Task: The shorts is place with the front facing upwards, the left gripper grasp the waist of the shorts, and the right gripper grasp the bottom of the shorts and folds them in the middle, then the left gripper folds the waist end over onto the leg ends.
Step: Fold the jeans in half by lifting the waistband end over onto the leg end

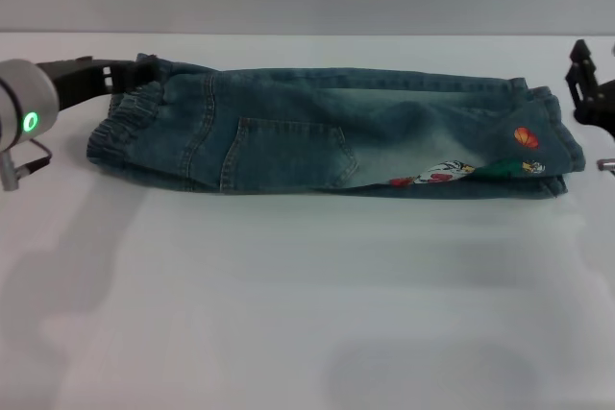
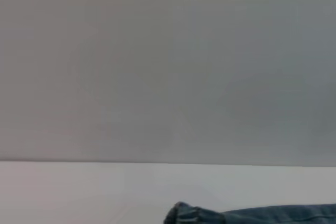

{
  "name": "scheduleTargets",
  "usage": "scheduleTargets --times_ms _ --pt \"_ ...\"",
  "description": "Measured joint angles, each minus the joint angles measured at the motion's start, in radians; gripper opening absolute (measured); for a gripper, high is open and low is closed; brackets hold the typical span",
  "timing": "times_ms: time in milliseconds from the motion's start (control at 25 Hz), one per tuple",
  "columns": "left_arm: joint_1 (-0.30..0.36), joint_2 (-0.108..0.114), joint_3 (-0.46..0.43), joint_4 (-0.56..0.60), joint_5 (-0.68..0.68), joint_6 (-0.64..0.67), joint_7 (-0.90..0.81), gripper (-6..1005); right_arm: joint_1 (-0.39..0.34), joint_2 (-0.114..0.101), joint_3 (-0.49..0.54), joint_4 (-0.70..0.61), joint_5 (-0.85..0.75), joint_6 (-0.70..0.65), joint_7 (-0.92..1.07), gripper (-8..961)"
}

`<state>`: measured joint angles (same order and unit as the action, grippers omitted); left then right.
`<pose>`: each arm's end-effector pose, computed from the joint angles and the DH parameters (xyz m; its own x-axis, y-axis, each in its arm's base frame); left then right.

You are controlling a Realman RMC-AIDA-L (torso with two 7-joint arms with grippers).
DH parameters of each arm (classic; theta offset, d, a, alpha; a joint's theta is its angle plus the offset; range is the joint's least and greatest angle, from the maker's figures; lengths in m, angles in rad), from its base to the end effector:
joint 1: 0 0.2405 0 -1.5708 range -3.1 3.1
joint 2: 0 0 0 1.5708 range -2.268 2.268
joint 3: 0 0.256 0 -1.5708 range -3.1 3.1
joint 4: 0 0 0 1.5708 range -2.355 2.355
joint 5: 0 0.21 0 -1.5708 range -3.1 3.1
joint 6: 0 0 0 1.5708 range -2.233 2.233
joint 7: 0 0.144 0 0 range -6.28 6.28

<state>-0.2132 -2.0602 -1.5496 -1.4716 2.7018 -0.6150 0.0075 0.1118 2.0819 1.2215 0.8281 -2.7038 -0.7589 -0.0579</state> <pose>-0.2268 0.3742 0.0326 0.5760 0.5452 0.6091 0.7821 -0.1508 -0.6047 0.2872 0.3231 -0.0093 0.7182 0.0362 -0.6949 -0.6871 -0.1206 -0.7165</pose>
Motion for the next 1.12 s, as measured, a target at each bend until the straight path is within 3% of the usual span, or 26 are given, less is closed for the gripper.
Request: scheduleTargets --times_ms 80,160,400,840,1120 --pt "0.011 0.000 0.000 -0.004 0.000 0.002 -0.001 847 0.015 0.000 -0.003 -0.015 0.001 0.005 0.022 602" --pt "0.019 0.000 0.000 -0.006 -0.001 -0.001 -0.001 848 0.037 0.000 -0.006 -0.044 0.001 0.006 0.059 379" --pt "0.030 0.002 0.000 -0.011 -0.002 -0.030 0.005 848 0.105 -0.008 -0.029 -0.118 -0.007 0.019 0.113 142" --pt "0.009 0.002 -0.020 0.001 0.021 -0.093 -0.002 848 0.153 -0.009 -0.127 -0.116 -0.007 0.139 0.125 -3" --pt "-0.031 0.000 -0.061 0.092 0.021 -0.122 -0.007 849 0.170 -0.008 -0.195 -0.105 -0.008 0.174 0.133 -2"
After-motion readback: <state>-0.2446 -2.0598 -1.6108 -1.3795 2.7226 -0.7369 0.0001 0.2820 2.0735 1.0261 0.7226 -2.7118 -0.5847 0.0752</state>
